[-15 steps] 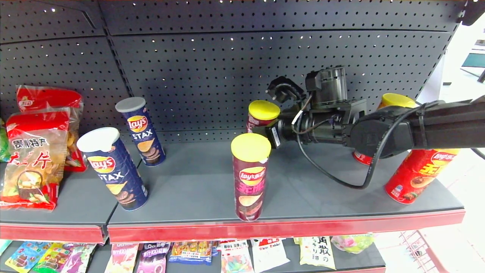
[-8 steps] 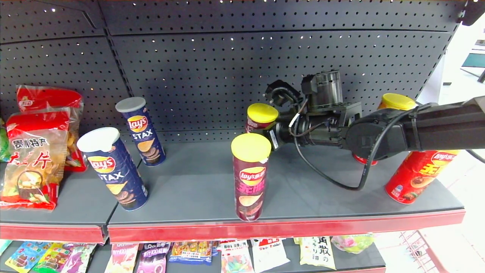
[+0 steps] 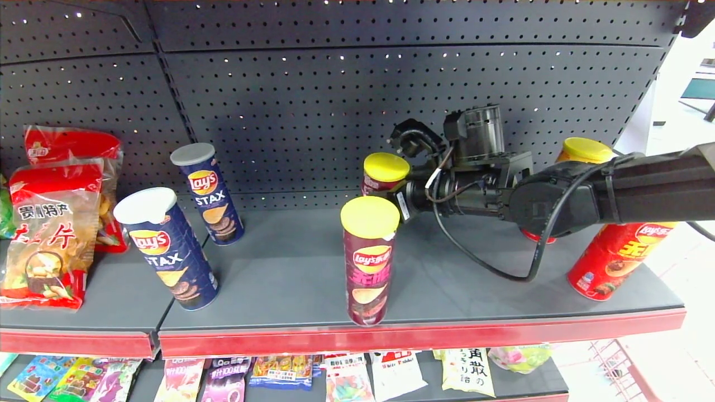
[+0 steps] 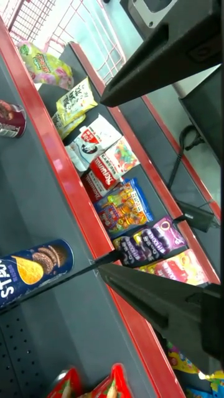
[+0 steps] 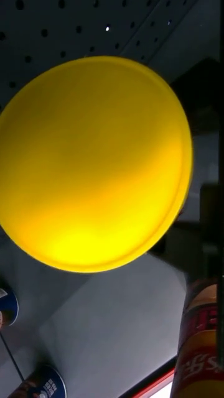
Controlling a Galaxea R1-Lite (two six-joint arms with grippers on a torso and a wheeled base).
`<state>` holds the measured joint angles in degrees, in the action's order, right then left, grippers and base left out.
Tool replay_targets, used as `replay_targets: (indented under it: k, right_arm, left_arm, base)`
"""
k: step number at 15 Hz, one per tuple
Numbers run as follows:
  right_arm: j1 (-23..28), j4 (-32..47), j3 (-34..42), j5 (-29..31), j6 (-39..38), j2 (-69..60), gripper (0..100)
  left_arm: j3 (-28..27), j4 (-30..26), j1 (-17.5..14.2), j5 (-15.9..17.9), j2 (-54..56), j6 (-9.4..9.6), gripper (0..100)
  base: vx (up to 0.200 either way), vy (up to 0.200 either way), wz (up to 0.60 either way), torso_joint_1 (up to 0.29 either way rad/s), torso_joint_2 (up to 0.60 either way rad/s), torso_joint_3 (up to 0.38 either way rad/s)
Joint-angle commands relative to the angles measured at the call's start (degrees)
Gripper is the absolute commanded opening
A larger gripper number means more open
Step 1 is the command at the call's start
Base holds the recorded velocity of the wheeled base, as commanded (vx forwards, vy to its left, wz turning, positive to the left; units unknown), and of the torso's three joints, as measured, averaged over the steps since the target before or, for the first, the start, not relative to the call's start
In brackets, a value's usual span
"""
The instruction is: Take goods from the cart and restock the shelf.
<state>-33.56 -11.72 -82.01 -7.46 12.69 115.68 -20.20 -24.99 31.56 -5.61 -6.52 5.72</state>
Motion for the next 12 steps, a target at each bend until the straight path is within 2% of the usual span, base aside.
replay_targets:
  k: [1,7,12]
  right_arm:
    - [-0.01,0.11,0.0,-0.01,-0.03,-0.19,100]
    - [-0.1,0.11,0.8,0.17,-0.21,-2.21,100]
    - [0.51,0.03,8.09,1.31,-0.47,-8.71,100]
  left_arm:
    - [0.16,0.03,-0.01,-0.02,-0.16,0.0,100]
    - [0.34,-0.06,-0.01,-0.02,0.46,0.0,100]
    - [0.86,0.03,-0.01,0.07,0.37,0.08,100]
  base:
    - [0.0,0.0,0.0,0.0,0.0,0.0]
    - [0.0,0.0,0.0,0.0,0.0,0.0]
    - [0.0,0.0,0.0,0.0,0.0,0.0]
